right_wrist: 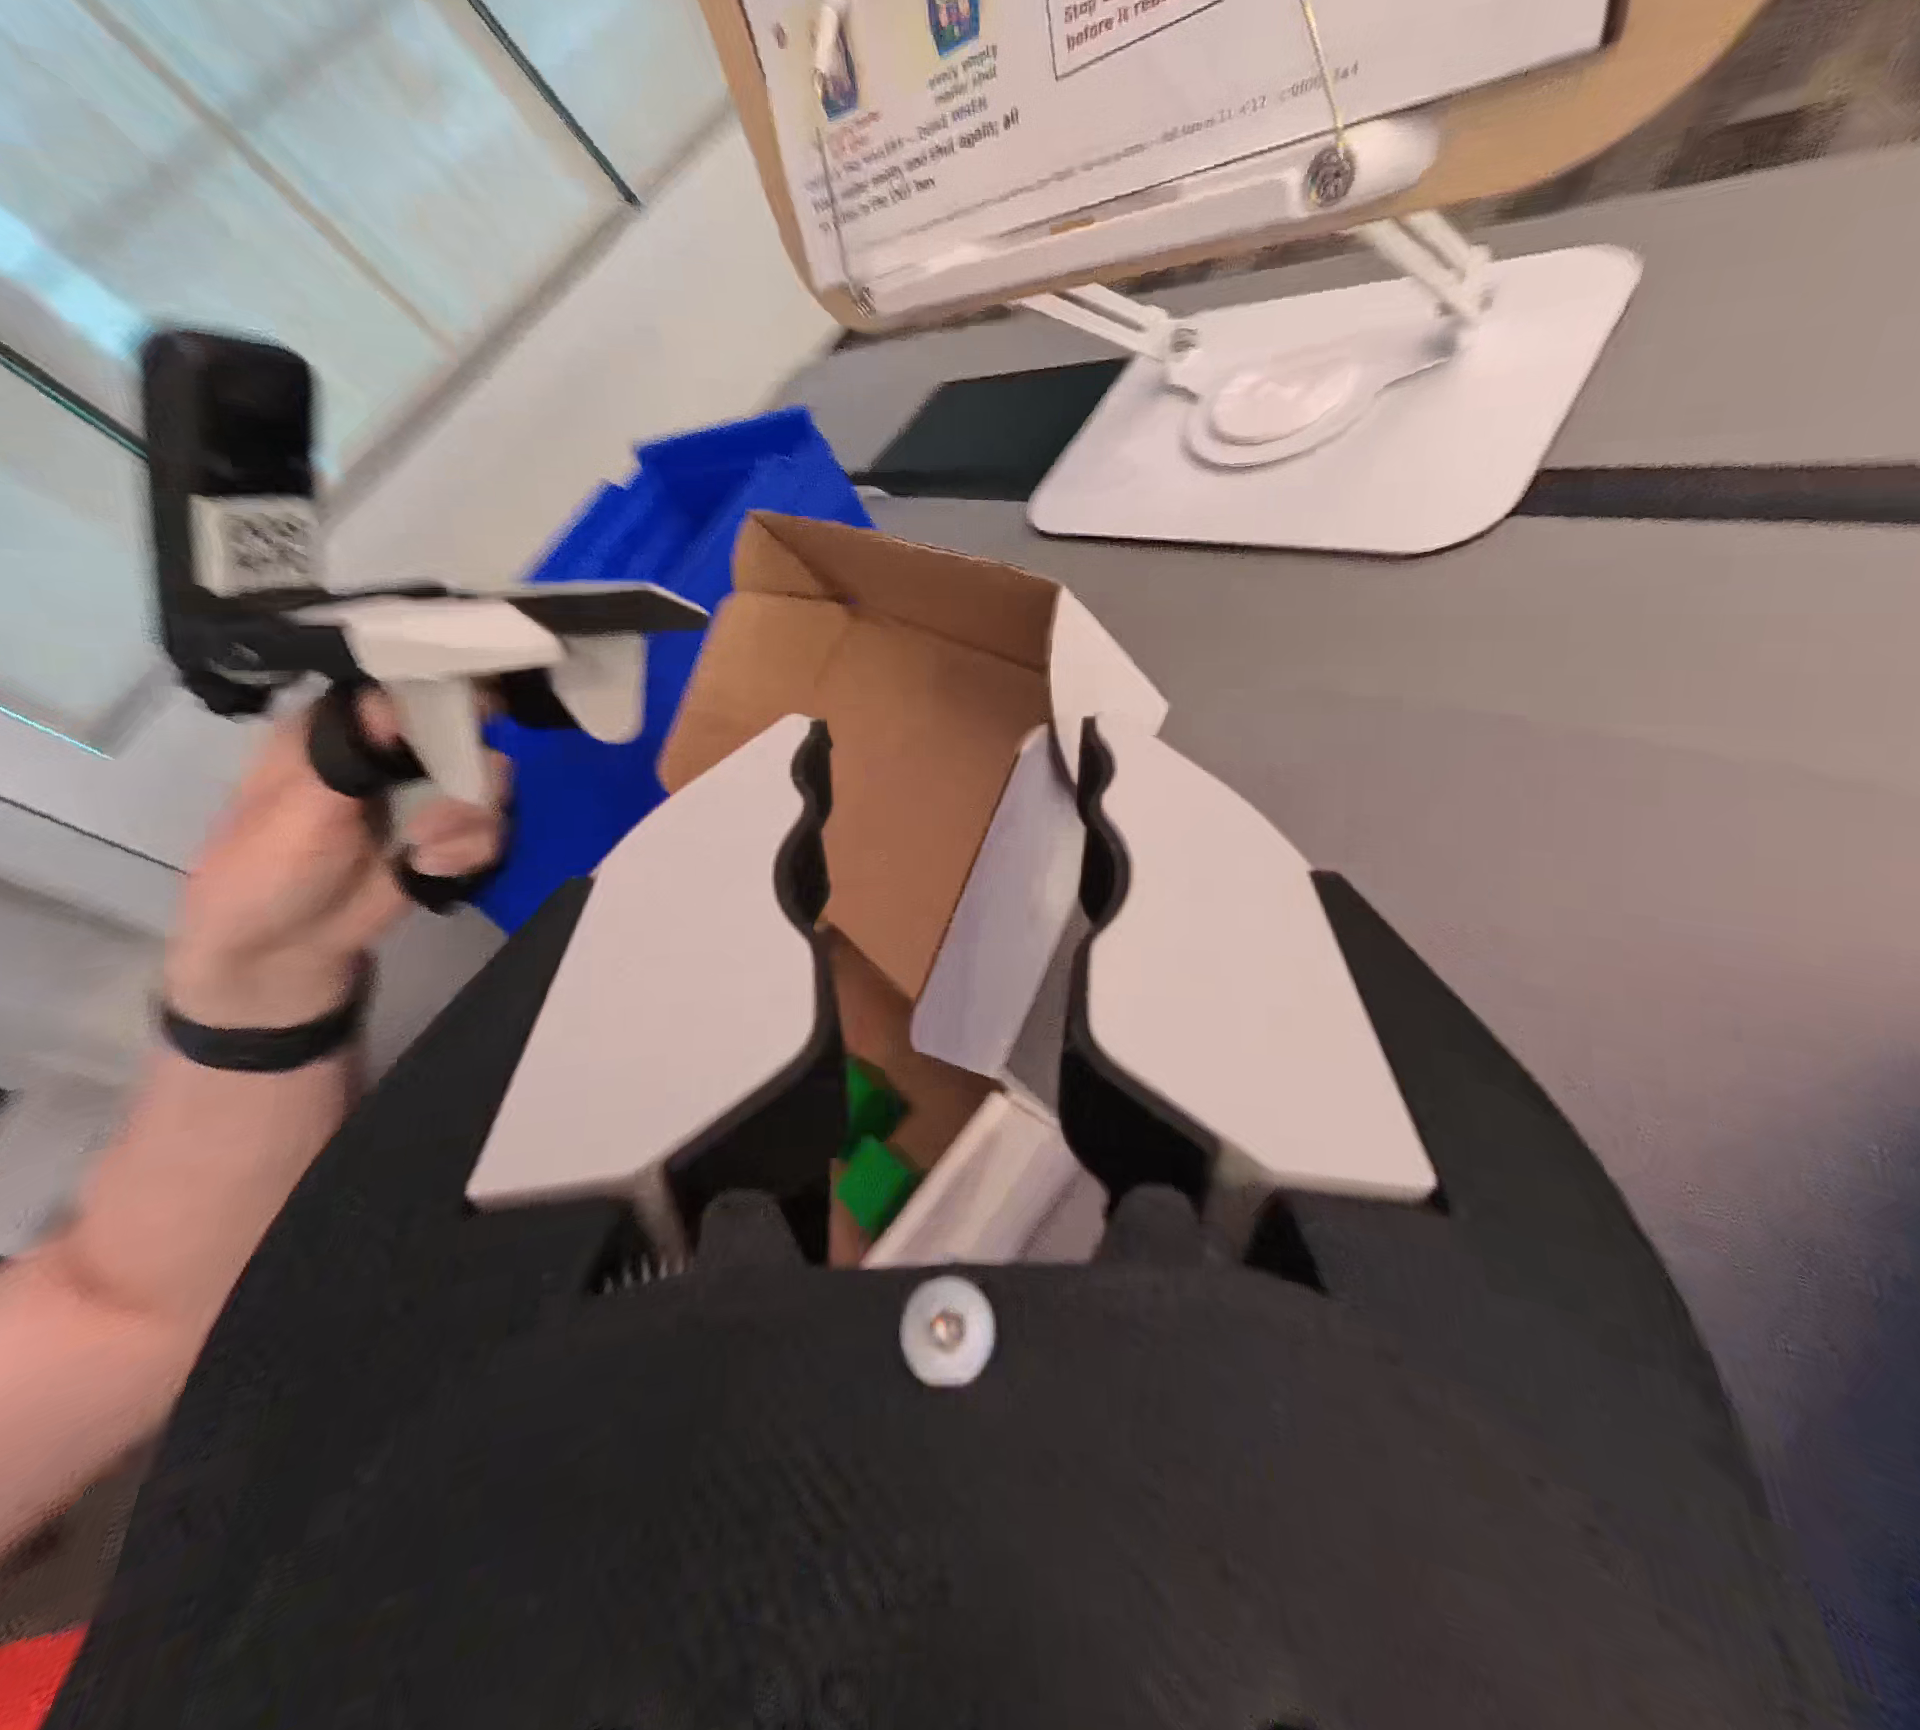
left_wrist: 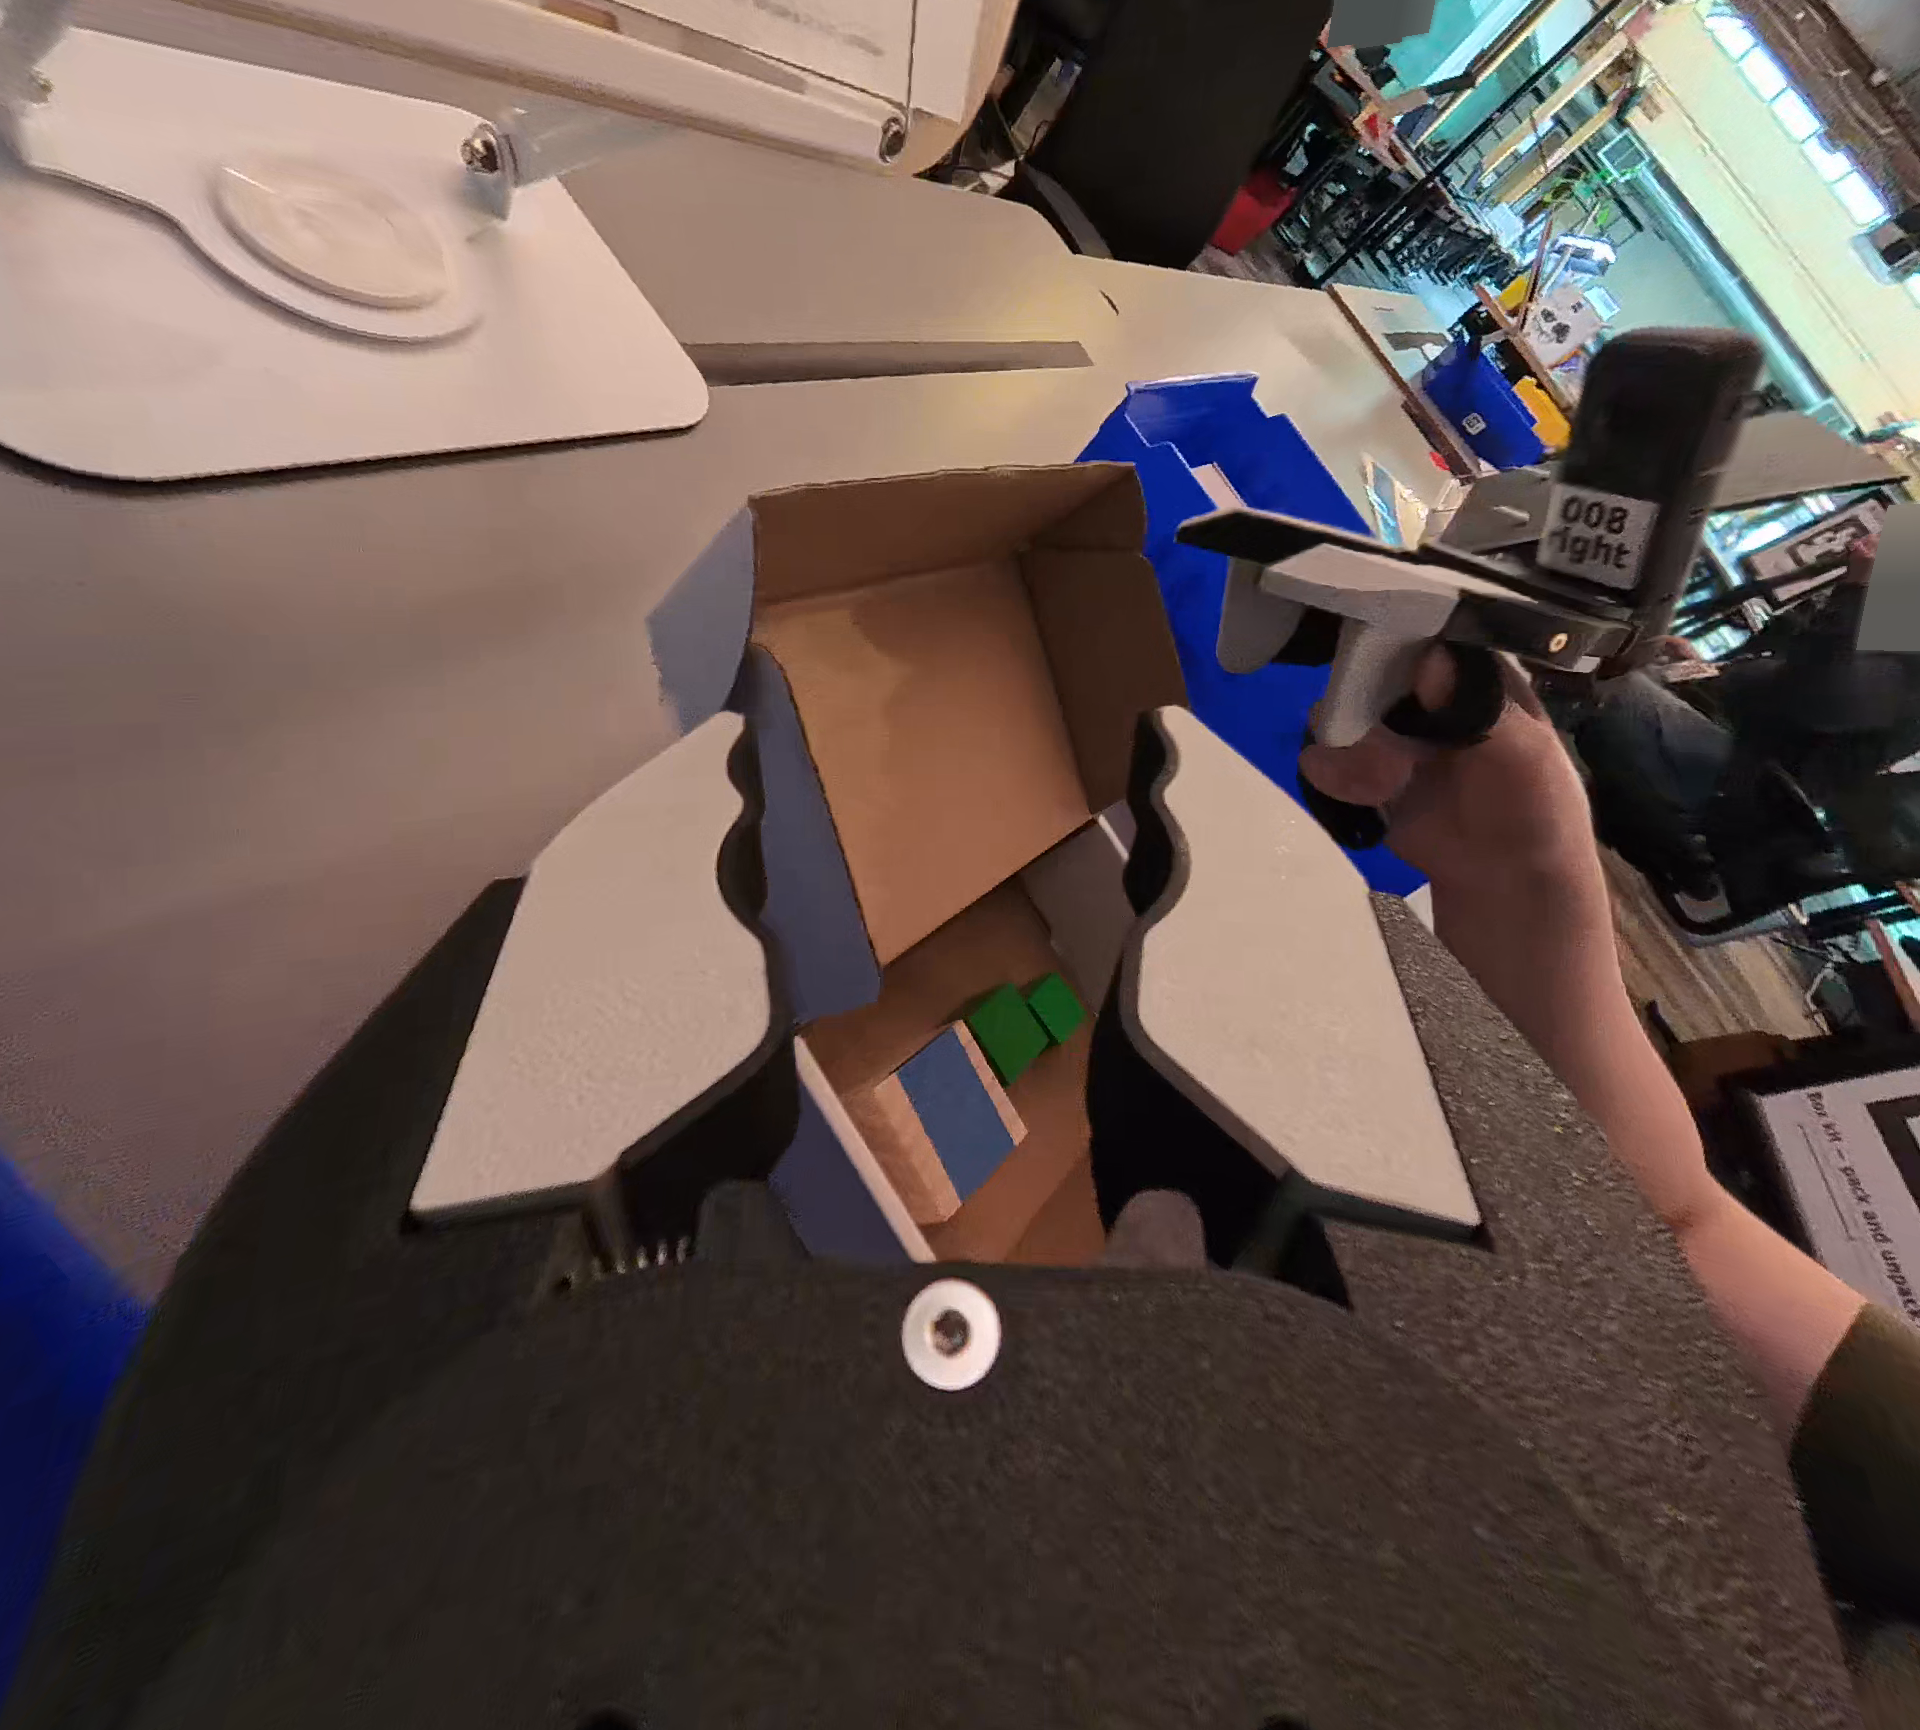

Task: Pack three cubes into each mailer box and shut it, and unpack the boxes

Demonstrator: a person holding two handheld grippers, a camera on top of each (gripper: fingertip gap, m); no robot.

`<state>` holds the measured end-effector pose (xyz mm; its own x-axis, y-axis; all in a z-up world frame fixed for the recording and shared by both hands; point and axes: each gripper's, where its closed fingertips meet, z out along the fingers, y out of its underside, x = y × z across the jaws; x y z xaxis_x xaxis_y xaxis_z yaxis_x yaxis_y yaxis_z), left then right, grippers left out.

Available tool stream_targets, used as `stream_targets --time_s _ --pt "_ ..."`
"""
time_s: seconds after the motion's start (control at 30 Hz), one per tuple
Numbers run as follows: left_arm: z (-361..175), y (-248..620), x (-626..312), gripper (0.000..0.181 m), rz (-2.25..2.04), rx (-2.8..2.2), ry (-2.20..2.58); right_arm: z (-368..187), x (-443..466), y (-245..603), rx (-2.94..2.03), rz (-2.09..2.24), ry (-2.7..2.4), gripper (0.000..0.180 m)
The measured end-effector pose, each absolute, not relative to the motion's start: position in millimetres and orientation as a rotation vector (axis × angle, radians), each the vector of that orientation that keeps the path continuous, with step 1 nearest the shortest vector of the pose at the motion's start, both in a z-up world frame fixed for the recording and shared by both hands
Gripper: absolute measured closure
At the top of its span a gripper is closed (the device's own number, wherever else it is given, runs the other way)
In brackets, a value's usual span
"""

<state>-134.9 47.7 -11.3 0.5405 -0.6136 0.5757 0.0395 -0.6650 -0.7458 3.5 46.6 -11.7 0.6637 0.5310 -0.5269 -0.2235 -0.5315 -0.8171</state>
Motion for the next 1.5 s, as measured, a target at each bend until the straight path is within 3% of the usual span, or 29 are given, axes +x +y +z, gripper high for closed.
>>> stream_targets --time_s 0.03,0.3,0.5,1.5 --pt "-13 47 -132 0.112 -1.129 -2.051 0.471 -12 5 45 -1.865 1.047 -0.187 0.133" --pt "-32 50 -129 0.106 -0.894 -2.081 0.524 -38 -2 36 -1.917 0.995 -0.213 0.126" --pt "-40 43 -121 0.109 -0.989 -2.114 0.525 -55 -18 34 -1.931 1.083 -0.282 0.127" --pt "-46 19 -96 0.093 -1.048 -2.032 0.563 -43 3 57 -1.87 1.055 -0.279 0.13"
